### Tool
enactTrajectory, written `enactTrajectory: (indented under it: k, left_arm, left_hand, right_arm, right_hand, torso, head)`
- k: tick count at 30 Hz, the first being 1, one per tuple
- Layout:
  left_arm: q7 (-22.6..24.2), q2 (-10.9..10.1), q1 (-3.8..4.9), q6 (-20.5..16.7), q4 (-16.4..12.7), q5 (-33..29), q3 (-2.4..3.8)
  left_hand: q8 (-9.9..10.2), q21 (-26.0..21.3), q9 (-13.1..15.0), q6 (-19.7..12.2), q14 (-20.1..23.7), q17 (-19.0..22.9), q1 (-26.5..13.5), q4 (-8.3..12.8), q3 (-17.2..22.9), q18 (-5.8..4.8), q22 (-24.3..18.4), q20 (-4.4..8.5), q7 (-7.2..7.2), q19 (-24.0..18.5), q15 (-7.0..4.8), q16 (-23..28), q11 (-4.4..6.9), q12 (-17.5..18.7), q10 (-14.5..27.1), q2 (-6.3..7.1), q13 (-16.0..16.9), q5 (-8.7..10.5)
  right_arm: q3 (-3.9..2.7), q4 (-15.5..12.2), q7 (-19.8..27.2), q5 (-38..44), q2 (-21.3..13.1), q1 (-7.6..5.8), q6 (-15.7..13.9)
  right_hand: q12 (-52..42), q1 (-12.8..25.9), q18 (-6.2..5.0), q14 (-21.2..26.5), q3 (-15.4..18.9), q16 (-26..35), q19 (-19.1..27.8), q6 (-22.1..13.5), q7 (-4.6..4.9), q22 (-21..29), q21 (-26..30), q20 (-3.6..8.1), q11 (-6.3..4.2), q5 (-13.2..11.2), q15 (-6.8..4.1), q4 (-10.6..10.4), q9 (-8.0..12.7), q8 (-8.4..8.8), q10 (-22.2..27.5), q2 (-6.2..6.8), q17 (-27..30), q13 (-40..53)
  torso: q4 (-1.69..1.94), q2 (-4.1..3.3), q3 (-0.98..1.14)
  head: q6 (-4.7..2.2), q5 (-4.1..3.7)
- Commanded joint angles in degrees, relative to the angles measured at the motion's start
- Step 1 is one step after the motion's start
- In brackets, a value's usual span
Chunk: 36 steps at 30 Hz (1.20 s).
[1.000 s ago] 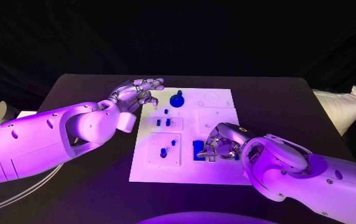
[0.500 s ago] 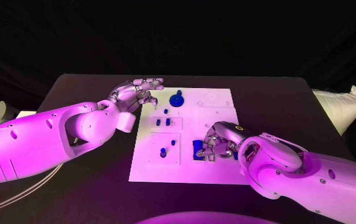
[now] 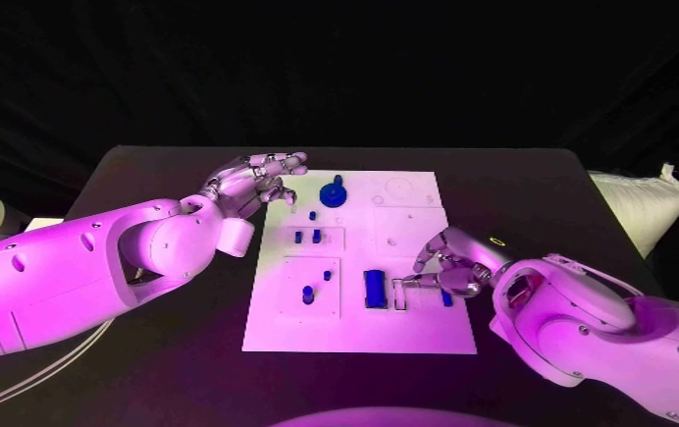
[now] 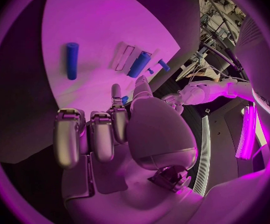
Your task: Assemble the parts on the task board
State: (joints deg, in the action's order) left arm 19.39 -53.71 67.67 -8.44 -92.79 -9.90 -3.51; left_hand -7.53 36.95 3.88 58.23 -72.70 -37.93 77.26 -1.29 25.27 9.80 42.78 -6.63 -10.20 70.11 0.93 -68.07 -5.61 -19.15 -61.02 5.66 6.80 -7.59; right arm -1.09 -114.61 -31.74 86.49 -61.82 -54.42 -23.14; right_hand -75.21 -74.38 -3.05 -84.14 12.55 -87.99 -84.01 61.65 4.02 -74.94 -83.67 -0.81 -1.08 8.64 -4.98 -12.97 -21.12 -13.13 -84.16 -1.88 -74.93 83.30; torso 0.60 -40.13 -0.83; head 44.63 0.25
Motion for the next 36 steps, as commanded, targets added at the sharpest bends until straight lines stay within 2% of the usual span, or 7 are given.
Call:
enactTrajectory:
  k: [1, 8, 10, 13, 18, 26, 36]
  left_arm:
    - [0.6, 0.0, 0.01, 1.1, -0.1, 0.2, 0.03]
    - [0.6, 0.2, 0.0, 1.2, -0.1, 0.2, 0.03]
    - [0.6, 0.2, 0.0, 1.2, -0.1, 0.2, 0.03]
    - [0.7, 0.3, 0.0, 1.3, 0.0, 0.2, 0.02]
    - [0.7, 0.5, -0.06, 1.4, 0.1, 0.2, 0.02]
    - [0.7, 0.4, -0.14, 1.4, 0.1, 0.2, 0.02]
    - [0.6, 0.3, -0.16, 1.4, 0.1, 0.2, 0.02]
  left_hand:
    - [-0.4, 0.2, 0.0, -0.1, 0.4, 0.1, 0.1, 0.4, 0.0, 0.68, -0.1, 0.04, 0.07, -0.5, -0.04, 0.1, -0.11, -0.3, 0.3, -0.28, 0.1, -0.38]
    - [-0.4, 0.2, 0.0, -0.1, 0.4, 0.1, 0.1, 0.4, 0.0, 0.68, -0.1, 0.04, 0.07, -0.5, -0.04, 0.1, -0.11, -0.3, 0.3, -0.28, 0.1, -0.38]
    - [-0.4, 0.2, 0.0, -0.1, 0.4, 0.1, 0.1, 0.4, 0.0, 0.68, -0.1, 0.04, 0.07, -0.5, -0.04, 0.1, -0.11, -0.3, 0.3, -0.28, 0.1, -0.38]
    - [-0.4, 0.2, 0.0, -0.1, 0.4, 0.1, 0.1, 0.4, 0.0, 0.68, -0.1, 0.04, 0.07, -0.5, -0.04, 0.1, -0.11, -0.3, 0.3, -0.28, 0.1, -0.38]
    - [-0.4, 0.2, 0.0, -0.1, 0.4, 0.1, 0.1, 0.4, 0.0, 0.68, -0.1, 0.04, 0.07, -0.5, -0.04, 0.1, -0.11, -0.3, 0.3, -0.28, 0.1, -0.38]
    - [-0.4, 0.2, 0.0, -0.1, 0.4, 0.1, 0.1, 0.4, 0.0, 0.68, -0.1, 0.04, 0.07, -0.5, -0.04, 0.1, -0.11, -0.3, 0.3, -0.28, 0.1, -0.38]
    - [-0.4, 0.2, 0.0, -0.1, 0.4, 0.1, 0.1, 0.4, 0.0, 0.68, -0.1, 0.04, 0.07, -0.5, -0.04, 0.1, -0.11, -0.3, 0.3, -0.28, 0.1, -0.38]
  right_arm:
    - [-0.05, -0.5, 1.2, -2.3, -2.0, -0.65, 0.2]
    - [-0.01, 0.1, 0.3, 2.7, -5.6, -1.19, 3.6]
    - [0.07, 0.5, -0.1, 3.5, -6.2, -1.19, 4.3]
    - [0.2, 1.1, -0.6, 4.8, -6.5, -1.1, 5.4]
    - [0.4, 2.0, -1.1, 7.0, -6.1, -0.47, 7.3]
    - [0.52, 3.1, -1.2, 8.3, -4.0, 1.49, 8.7]
    - [0.54, 4.0, -1.4, 11.5, -2.8, 2.05, 11.1]
  right_hand:
    - [0.7, 0.2, 1.02, -5.2, -0.1, -0.1, -2.7, -1.5, 0.53, -7.0, -0.1, -0.79, 0.95, -1.5, 0.84, -0.5, 0.8, 1.55, -0.8, -0.11, -11.9, -2.8]
    - [0.8, -1.5, 1.06, -5.3, -0.7, -0.2, -2.7, -1.4, 0.97, -7.3, -0.4, -1.34, 1.38, -0.8, 1.29, 0.3, 2.1, 2.95, -0.8, -0.63, -12.1, -2.8]
    - [0.8, -1.8, 1.06, -5.3, -0.9, -0.3, -2.7, -1.1, 0.98, -7.3, -0.4, -1.39, 1.4, -0.6, 1.31, 0.5, 2.3, 3.09, -0.7, -0.82, -12.2, -2.8]
    - [2.2, -1.8, 0.9, -5.1, -0.9, 0.2, -2.5, -1.1, 1.05, -6.7, 0.1, -1.46, 1.45, -0.2, 1.35, 0.5, 2.6, 3.36, -0.2, -0.84, -11.4, -3.6]
    - [3.1, -1.3, 0.81, -5.0, -0.8, 0.4, -2.3, -0.3, 0.97, -6.3, 0.4, -1.55, 1.44, 0.0, 1.39, 0.1, 2.9, 3.48, 0.1, -0.89, -11.1, -4.0]
    - [3.1, -1.3, 0.81, -5.0, -0.9, 0.4, -2.3, 0.3, 0.81, -6.3, 0.4, -1.51, 1.3, 0.4, 1.3, 0.0, 3.1, 3.5, 0.1, -0.97, -11.1, -4.0]
    - [3.1, -2.5, 0.84, -5.0, -1.6, 0.3, -2.3, 1.2, 0.59, -6.5, 0.3, -1.39, 1.1, 1.3, 1.13, 0.5, 3.5, 3.75, 0.0, -1.32, -11.2, -3.9]
  torso:
    - [-0.31, 0.05, 0.06]
    - [-0.54, 0.09, 0.13]
    - [-0.42, 0.08, 0.1]
    - [-0.48, 0.07, 0.11]
    - [-0.21, 0.08, 0.1]
    - [-0.23, 0.02, 0.09]
    - [-0.17, 0.05, 0.06]
  head:
    - [-0.14, -0.23]
    - [-0.15, -0.75]
    - [-0.29, -1.1]
    - [-0.76, -1.21]
    - [-0.68, -1.67]
    - [-0.44, -1.32]
    - [-0.18, -1.24]
